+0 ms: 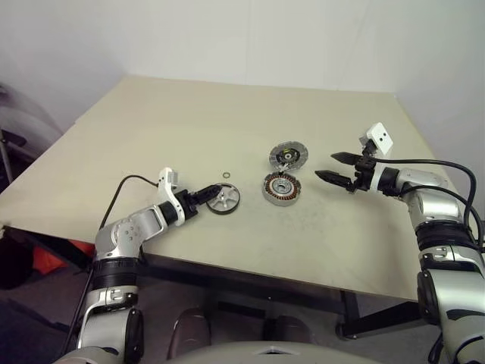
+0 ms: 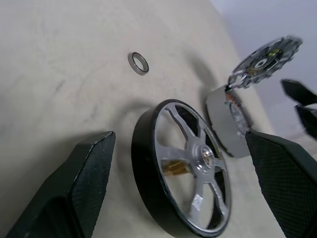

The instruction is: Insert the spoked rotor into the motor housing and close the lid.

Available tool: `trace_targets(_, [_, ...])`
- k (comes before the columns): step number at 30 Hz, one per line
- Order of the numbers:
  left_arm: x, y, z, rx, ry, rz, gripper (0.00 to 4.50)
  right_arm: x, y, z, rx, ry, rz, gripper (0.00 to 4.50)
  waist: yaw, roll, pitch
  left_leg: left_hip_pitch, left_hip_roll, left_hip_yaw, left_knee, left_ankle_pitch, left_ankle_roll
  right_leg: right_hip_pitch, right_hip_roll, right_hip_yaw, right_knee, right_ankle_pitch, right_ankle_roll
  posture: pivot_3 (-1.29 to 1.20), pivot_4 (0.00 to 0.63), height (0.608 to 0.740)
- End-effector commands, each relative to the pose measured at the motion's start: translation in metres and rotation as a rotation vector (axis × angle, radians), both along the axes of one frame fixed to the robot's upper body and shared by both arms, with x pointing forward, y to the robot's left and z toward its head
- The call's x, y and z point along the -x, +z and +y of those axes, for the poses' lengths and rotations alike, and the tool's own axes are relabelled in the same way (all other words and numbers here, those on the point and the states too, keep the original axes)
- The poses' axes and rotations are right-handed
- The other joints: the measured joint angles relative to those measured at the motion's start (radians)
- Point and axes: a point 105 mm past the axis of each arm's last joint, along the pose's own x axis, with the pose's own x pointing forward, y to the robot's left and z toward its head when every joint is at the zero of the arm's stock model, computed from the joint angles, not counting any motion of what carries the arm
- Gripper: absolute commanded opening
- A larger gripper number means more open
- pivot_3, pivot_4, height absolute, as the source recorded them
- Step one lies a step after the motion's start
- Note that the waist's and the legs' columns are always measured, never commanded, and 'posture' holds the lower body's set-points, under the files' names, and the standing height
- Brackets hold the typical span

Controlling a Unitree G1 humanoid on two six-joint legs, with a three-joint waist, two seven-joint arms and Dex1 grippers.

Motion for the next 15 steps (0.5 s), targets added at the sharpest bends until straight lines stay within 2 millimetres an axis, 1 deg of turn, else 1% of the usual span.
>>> trace_targets(1, [0.004,0.0018,-0.0031,0.036,-0.011,0.021,4.07,-0.0047,0.0193,0.0006,-0.007,0.002,-0.076,4.43,0.0,0.0,0.0,0.0,0.0,0.0,0.0,0.0,0.0,0.0,0.0,0.0,0.0,0.0,0.0,0.0,0.0,0.74])
trace_targets(2, [0.0047,0.0023,-0.0035,0.042,-0.012,0.023,3.93,-0.0048,0.0192,0.0007,-0.006,0.001,-0.077,4.43,0.0,0.0,0.0,0.0,0.0,0.0,0.0,0.0,0.0,0.0,0.0,0.0,-0.001,0.0,0.0,0.0,0.0,0.74])
trace_targets(8, [0.0075,0.002,-0.0025,0.036,-0.015,0.031,1.93,-0.005,0.0192,0.0007,-0.004,-0.002,-0.081,4.43,0.0,0.0,0.0,-0.001,0.0,0.0,0.0,-0.001,0.001,0.0,0.0,0.0,-0.002,0.0,0.0,0.0,0.0,0.74])
trace_targets(13, [0.0077,0.0062,0.0007,0.057,-0.005,0.008,1.93,-0.0068,0.019,0.0004,-0.001,-0.01,-0.084,4.43,0.0,0.0,0.0,-0.001,0.0,0.0,0.0,-0.001,0.001,0.0,0.0,0.0,-0.002,0.0,0.0,0.0,0.0,0.74])
trace_targets(14, [0.0078,0.0071,0.0006,0.063,-0.006,0.002,1.6,-0.0069,0.0188,0.0005,-0.001,-0.01,-0.085,4.43,0.0,0.0,0.0,-0.001,0.0,0.0,0.0,-0.001,0.001,0.0,0.0,0.0,-0.002,0.0,0.0,0.0,0.0,0.74])
trace_targets(15, [0.0078,0.0076,0.0006,0.066,-0.007,-0.001,1.36,-0.007,0.0187,0.0006,-0.001,-0.01,-0.085,4.43,0.0,0.0,0.0,-0.001,0.0,0.0,0.0,-0.001,0.001,0.0,0.0,0.0,-0.002,0.0,0.0,0.0,0.0,0.74])
